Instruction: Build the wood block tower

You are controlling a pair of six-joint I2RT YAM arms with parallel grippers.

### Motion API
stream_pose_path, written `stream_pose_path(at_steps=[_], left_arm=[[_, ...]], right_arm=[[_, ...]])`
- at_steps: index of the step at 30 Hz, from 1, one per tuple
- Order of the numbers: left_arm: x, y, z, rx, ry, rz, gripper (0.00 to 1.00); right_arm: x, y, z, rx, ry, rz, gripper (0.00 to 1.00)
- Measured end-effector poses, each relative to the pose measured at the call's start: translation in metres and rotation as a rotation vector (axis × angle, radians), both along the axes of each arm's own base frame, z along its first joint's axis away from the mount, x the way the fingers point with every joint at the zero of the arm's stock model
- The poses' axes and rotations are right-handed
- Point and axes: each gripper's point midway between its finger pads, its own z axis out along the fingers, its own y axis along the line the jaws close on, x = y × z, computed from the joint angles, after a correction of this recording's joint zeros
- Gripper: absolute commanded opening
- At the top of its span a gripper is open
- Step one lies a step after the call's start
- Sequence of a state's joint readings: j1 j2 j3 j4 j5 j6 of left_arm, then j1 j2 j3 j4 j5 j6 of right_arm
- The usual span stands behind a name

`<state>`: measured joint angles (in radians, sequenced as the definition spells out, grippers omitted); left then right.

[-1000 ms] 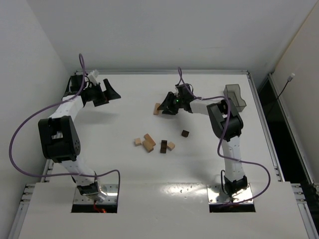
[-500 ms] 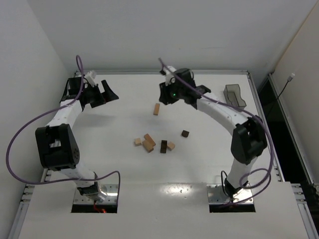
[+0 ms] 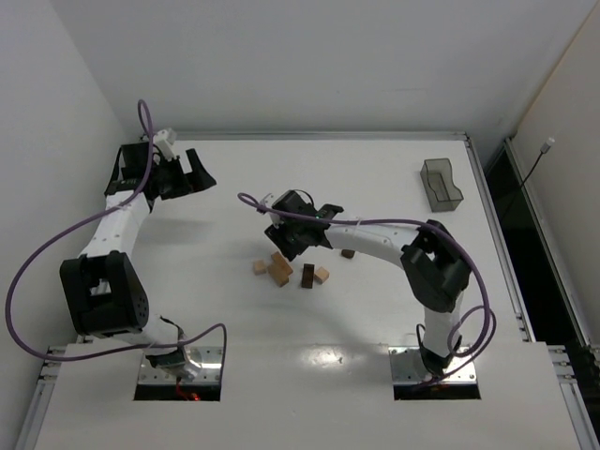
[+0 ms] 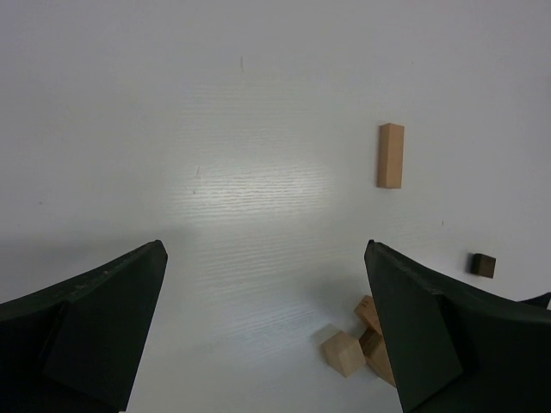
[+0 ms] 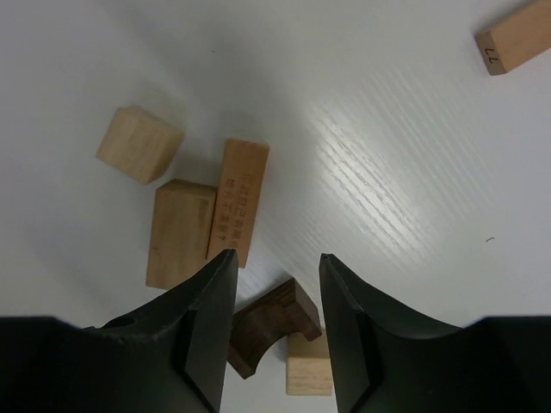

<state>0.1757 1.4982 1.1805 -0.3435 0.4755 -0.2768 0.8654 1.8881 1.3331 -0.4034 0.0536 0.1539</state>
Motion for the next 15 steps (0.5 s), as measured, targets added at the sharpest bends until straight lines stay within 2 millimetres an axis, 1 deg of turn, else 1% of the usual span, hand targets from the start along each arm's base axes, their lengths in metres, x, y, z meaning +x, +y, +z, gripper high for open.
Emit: stream_pose_path(at_steps=[2,8,11,15], left_arm=[[-0.001,0.001,0.0,0.007,0.001,0.0,1.0],[-0.002,0.002,-0.002,0.013,0.011,0.003,1.0],[-0.002,0.002,-0.002,0.014,0.011,0.004,1.0],[-0.002,0.002,-0.002,0.014,0.012,0.005,1.0]], right_arm=[[0.004,-0.001,-0.006,-0.012,0.003,-0.024,0.41],[0.01,0.007,-0.017,-0.015,0.018,-0.051,0.41],[0.009,0.008,-0.024,-0.023,0.032,-0.053,0.41],[0.001,0.01,-0.036,-0.043,0.057,-0.043,0.41]])
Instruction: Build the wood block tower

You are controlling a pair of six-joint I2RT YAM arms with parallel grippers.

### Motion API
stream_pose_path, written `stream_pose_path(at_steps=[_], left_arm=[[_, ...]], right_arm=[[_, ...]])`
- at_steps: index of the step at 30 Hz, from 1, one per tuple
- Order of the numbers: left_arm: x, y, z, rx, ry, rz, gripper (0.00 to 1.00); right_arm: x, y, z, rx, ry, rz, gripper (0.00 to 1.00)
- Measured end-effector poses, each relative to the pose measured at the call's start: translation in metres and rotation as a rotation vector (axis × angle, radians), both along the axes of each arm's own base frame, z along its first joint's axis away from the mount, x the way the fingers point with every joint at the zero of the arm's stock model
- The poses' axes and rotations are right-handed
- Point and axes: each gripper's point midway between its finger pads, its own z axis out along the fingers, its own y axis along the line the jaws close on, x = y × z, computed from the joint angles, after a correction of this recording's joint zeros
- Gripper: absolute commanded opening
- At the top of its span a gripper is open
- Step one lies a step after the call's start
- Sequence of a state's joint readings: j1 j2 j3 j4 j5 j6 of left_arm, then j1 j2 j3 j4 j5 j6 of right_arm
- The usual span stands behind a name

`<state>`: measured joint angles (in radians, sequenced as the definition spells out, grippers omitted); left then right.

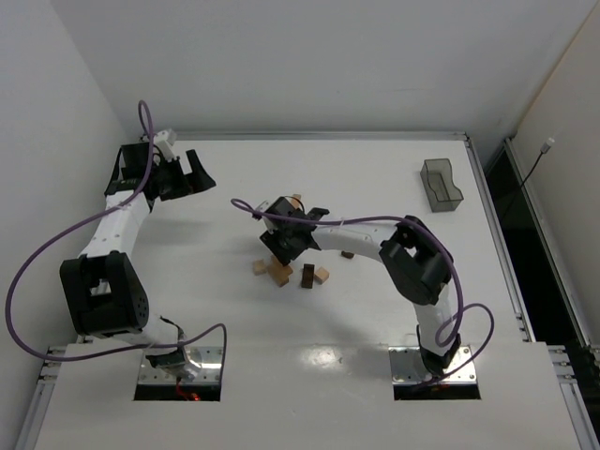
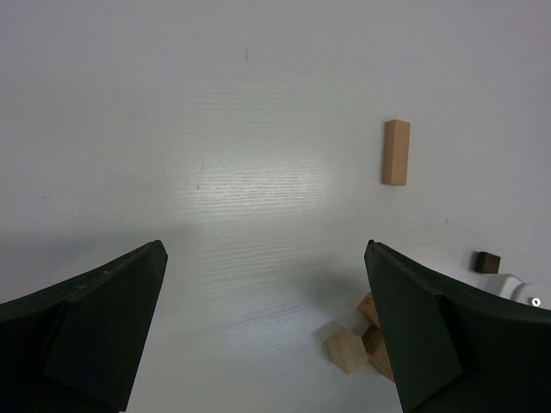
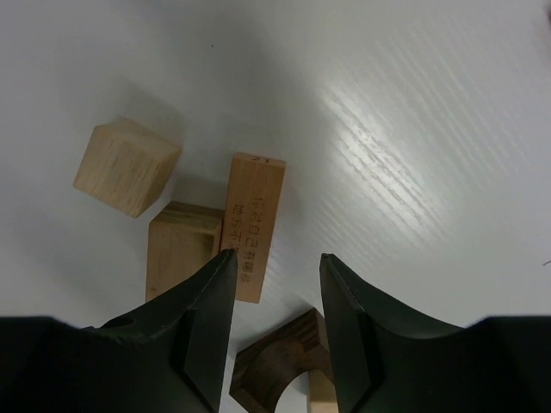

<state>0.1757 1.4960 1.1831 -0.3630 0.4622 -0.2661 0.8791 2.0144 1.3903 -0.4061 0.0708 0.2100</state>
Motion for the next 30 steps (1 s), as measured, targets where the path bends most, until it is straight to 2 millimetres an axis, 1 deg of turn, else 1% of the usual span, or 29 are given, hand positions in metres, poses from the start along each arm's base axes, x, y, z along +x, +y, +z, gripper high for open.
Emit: stream_pose_path(at_steps=[4,13,18,21,23,24,26,27,30], left_arm=[[0.001,0.0,0.003,0.001,-0.005,0.0,1.0],[0.002,0.0,0.002,0.001,-0.003,-0.003,1.0],[0.002,0.0,-0.001,-0.001,0.003,-0.004,1.0],[0.002,0.0,-0.001,-0.001,0.003,-0.004,1.0],[0.002,0.0,-0.001,-0.001,0.003,-0.004,1.0],[0.002,0.0,-0.001,-0.001,0.003,-0.004,1.0],[0.002,0.0,-0.001,-0.001,0.003,-0.004,1.0],[0.002,0.0,-0.001,-0.001,0.003,-0.004,1.0],[0.002,0.0,-0.001,-0.001,0.003,-0.004,1.0]], right_arm=[[-0.008,0.002,-0.007,-0.011,0.022,0.017,0.4],[-0.02,0.008,-0.01,-0.012,0.045,0.049,0.4],[-0.028,0.008,-0.024,-0.038,0.073,0.059,0.4],[-0.03,0.005,-0.033,-0.061,0.086,0.051,0.4],[-0.029,0.005,-0.033,-0.063,0.085,0.041,0.36],[-0.028,0.004,-0.033,-0.065,0.085,0.036,0.27],[-0.028,0.003,-0.033,-0.07,0.084,0.026,0.04],[-0.027,0.003,-0.033,-0.069,0.086,0.02,0.0],[-0.026,0.002,-0.033,-0.076,0.085,0.008,0.0]])
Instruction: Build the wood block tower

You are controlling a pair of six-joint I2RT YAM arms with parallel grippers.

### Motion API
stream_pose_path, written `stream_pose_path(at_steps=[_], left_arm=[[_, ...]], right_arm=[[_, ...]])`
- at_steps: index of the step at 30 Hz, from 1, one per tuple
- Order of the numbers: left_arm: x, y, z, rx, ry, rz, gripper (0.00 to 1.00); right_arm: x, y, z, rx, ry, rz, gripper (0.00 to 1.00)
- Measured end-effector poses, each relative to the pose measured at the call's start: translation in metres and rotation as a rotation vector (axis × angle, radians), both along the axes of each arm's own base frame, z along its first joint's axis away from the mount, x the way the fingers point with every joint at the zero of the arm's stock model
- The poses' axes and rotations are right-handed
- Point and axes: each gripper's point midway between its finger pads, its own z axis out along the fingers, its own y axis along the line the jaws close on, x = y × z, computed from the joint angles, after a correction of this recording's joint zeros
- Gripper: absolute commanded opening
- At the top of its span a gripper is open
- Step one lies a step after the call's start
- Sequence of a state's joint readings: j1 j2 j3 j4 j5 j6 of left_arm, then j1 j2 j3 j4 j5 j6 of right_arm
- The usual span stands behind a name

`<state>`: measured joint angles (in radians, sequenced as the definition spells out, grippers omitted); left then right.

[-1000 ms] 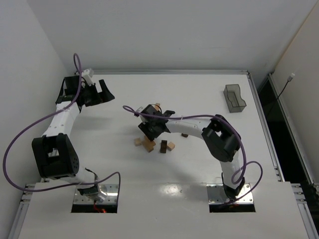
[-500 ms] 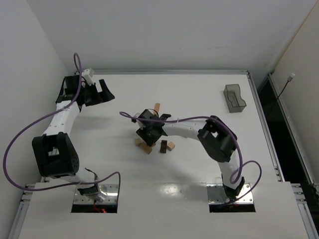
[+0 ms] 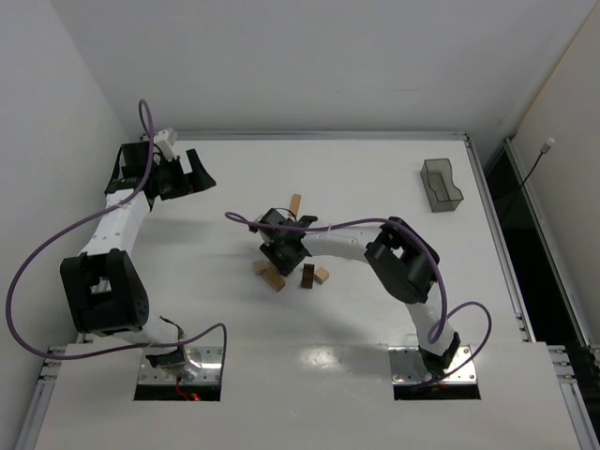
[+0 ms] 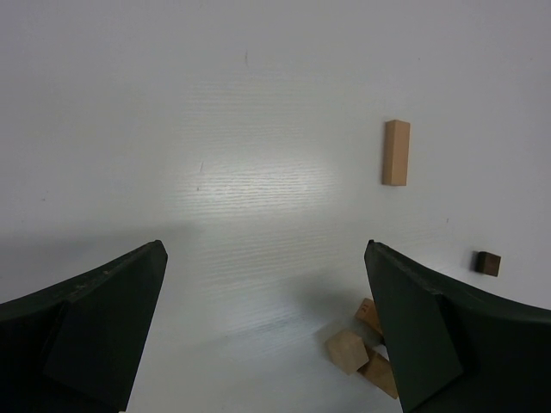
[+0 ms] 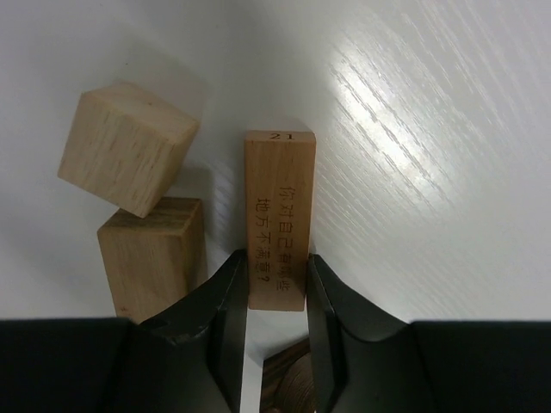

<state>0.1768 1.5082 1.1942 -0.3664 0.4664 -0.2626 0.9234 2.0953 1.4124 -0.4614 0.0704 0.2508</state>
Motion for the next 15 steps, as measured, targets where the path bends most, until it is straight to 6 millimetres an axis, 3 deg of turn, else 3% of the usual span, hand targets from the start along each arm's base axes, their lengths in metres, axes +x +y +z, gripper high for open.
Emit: stream_pose_path(at_steps=[4,7,9,12,15], left_arm=[[0.001,0.001,0.0,0.002,-0.001,0.004,1.0],[0.004,0.008,-0.001,0.018,-0.001,0.05,1.0],[0.006,0.016,-0.003,0.04,-0.002,0.103,1.0],[0.001,0.028,-0.006,0.08,0.001,0.185,1.0],[0.0,0.036,-0.001,0.111,-0.018,0.24,1.0]], right_arm=[[0.004,-0.006,0.003,-0.031,-0.018,-0.023,0.0],[0.016,-0.013,0.022,-0.056,-0.072,-0.073,0.0],[0.032,-0.015,0.049,-0.043,-0.134,-0.129,0.0],[0.075,-0.014,0.105,0.034,-0.272,-0.266,0.0],[0.113,-0.031,0.147,0.107,-0.365,-0.434,0.0]])
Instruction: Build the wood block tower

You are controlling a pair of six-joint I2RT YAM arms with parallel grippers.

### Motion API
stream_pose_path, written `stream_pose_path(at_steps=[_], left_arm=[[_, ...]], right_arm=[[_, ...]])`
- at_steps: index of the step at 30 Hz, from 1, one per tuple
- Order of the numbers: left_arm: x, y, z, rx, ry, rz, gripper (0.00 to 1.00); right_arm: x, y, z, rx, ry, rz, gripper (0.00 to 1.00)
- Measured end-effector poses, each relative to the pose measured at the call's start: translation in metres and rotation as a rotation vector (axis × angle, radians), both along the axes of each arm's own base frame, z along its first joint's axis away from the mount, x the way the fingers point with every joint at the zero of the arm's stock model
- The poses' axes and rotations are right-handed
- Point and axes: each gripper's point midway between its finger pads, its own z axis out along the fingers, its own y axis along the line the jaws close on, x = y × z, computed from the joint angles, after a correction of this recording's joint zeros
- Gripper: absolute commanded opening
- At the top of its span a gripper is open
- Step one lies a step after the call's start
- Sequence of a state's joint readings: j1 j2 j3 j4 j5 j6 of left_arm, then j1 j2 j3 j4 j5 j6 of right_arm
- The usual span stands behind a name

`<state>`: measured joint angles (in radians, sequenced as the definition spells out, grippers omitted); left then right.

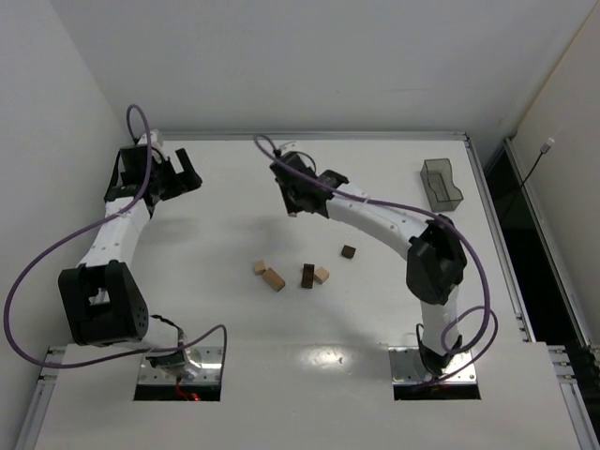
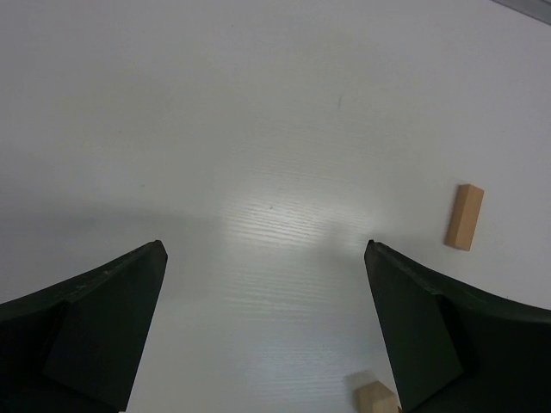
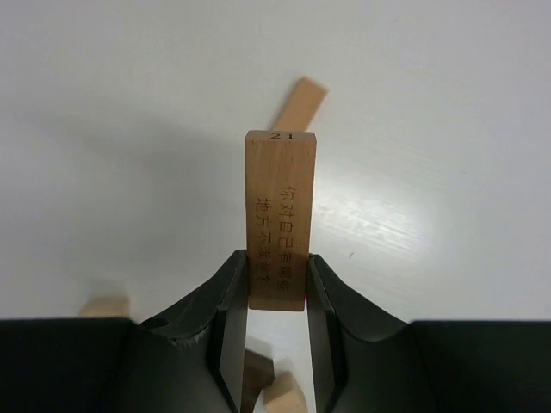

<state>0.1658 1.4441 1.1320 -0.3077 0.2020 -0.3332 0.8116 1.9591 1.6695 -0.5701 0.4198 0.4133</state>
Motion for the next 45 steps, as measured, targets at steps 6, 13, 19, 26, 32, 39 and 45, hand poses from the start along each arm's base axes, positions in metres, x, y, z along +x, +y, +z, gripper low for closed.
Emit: stream_pose_path(at_steps=[6,13,19,26,32,39,45], left_arm=[[0.002,0.006,0.001,0.018,-0.006,0.04,1.0],[0.004,0.005,-0.009,0.015,0.021,0.043,1.0],[0.007,0.003,-0.018,0.01,0.044,0.034,1.0],[0.007,0.0,-0.026,0.007,0.063,0.027,1.0],[0.012,-0.008,-0.03,0.0,0.071,0.004,1.0],[0.015,-0.03,-0.036,0.0,0.087,-0.051,1.0],[0.015,-0.063,-0.041,0.012,0.097,-0.134,1.0]], right_arm=[[0.048,-0.049,-0.017,0.064,0.045,-0.24,0.0],[0.043,-0.062,-0.102,0.023,0.246,-0.305,0.0],[0.05,-0.051,-0.117,0.079,0.294,-0.298,0.0],[0.07,-0.045,-0.109,0.134,0.253,-0.304,0.0],[0.072,-0.057,-0.137,0.107,0.293,-0.332,0.0],[0.074,-0.056,-0.144,0.123,0.308,-0.328,0.0],[0.073,-0.052,-0.143,0.14,0.317,-0.31,0.35]])
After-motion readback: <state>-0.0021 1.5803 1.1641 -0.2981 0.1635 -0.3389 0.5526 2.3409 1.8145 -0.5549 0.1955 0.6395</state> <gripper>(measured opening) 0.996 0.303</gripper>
